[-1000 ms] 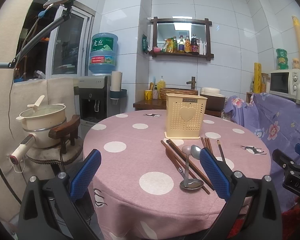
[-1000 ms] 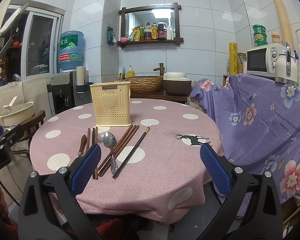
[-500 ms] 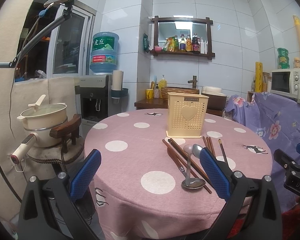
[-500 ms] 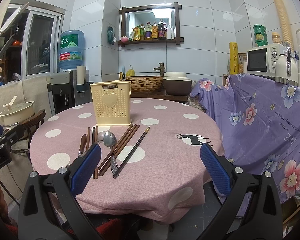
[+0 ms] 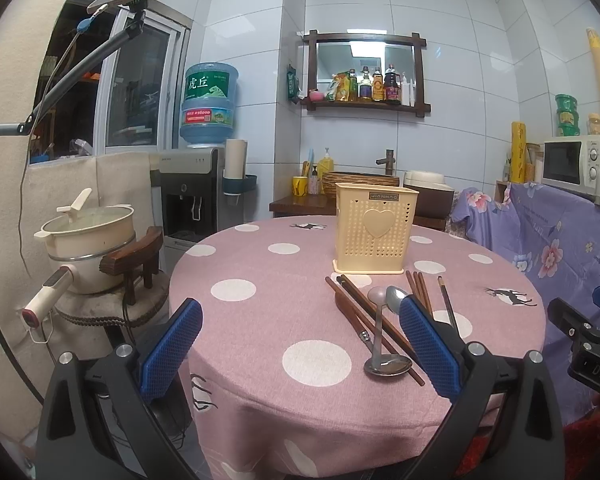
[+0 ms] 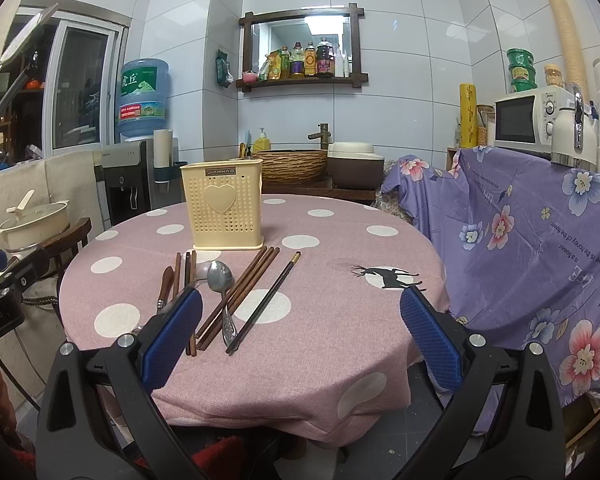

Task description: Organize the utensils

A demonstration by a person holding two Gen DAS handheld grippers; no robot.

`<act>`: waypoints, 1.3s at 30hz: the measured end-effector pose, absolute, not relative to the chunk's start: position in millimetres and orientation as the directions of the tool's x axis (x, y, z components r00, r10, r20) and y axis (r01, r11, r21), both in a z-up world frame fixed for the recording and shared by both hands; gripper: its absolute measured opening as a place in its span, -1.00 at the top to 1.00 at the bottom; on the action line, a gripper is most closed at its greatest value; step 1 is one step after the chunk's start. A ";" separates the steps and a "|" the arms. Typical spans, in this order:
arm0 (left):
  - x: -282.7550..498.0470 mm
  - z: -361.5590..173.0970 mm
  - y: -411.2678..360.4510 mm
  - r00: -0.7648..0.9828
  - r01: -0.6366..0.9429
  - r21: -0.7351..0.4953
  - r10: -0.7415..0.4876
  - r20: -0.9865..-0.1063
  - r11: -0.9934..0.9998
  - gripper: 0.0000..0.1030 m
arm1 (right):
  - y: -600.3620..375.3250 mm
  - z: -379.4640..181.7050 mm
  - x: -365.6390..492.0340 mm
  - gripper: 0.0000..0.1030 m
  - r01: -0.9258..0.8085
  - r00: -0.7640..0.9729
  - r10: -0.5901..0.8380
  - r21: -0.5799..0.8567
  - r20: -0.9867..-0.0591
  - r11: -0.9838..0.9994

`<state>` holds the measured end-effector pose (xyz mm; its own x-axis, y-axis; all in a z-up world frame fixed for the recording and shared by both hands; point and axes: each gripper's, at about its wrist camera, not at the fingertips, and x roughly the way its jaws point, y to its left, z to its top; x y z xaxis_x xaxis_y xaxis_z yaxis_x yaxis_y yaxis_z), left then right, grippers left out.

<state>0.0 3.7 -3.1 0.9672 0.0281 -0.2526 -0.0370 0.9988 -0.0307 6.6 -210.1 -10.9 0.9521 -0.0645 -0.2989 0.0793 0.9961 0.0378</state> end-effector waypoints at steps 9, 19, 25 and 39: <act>-0.5 -7.9 9.6 0.964 -0.038 -0.028 0.029 -0.264 0.999 -0.90 | -209.9 -14.5 8.1 -0.90 0.079 0.950 -0.063 0.040 -0.307 0.996; 35.8 -24.0 22.5 0.897 -0.021 -0.039 0.002 -0.443 0.999 -0.90 | -219.5 -21.7 25.9 -0.90 0.044 0.924 -0.022 0.049 -0.382 0.998; 65.7 -25.8 16.7 0.862 0.048 -0.021 -0.052 -0.505 0.999 -0.90 | -229.0 -27.6 49.6 -0.90 0.035 0.905 -0.014 0.042 -0.425 0.998; 126.3 -34.9 8.4 0.755 0.135 -0.013 -0.111 -0.646 0.991 -0.47 | -224.9 -36.0 127.0 -0.70 -0.078 0.806 0.111 0.082 -0.581 0.994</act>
<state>126.3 8.4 -34.9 0.7548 -0.1112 -0.6464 0.1346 0.9908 -0.0133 127.0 -224.9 -36.0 0.8061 0.1113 -0.5812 -0.0781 0.9936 0.0818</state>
